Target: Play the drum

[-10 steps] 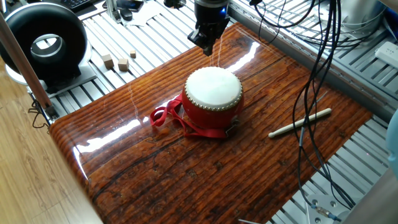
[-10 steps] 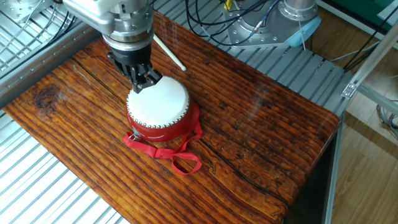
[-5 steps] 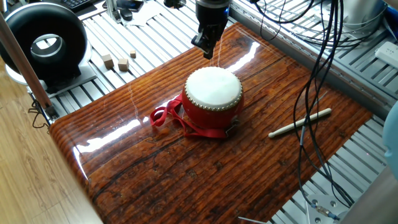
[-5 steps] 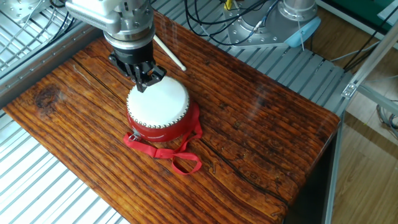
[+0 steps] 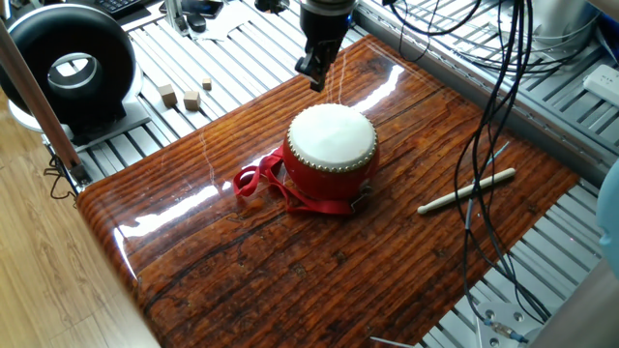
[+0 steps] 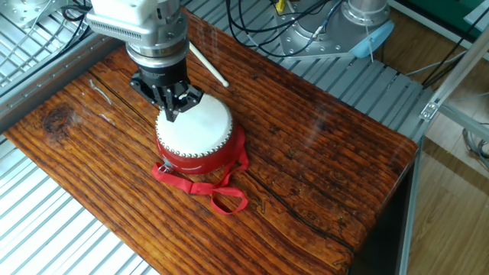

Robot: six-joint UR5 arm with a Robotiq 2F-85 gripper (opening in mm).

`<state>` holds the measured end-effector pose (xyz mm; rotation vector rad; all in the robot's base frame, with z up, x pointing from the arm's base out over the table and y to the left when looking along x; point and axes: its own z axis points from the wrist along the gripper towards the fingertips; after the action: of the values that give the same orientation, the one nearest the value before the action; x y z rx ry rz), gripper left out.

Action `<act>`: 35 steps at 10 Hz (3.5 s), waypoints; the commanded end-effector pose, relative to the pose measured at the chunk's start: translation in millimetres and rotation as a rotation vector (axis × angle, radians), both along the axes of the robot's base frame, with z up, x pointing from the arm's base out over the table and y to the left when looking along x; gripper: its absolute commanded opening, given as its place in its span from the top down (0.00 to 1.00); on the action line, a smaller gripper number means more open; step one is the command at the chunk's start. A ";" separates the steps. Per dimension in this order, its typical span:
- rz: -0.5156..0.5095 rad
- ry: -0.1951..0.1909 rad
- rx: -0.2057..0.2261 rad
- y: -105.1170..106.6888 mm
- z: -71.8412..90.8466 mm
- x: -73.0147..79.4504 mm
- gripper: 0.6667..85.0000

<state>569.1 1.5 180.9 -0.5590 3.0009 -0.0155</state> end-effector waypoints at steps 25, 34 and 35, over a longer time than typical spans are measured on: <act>0.022 0.016 -0.019 -5.4 2.7 -5.0 1.00; 0.332 0.105 -0.070 -146.2 -22.0 -109.4 1.00; 0.375 0.103 -0.081 -158.4 -29.6 -124.0 1.00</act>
<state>483.2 -120.7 166.2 -1.0023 2.9921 -0.0654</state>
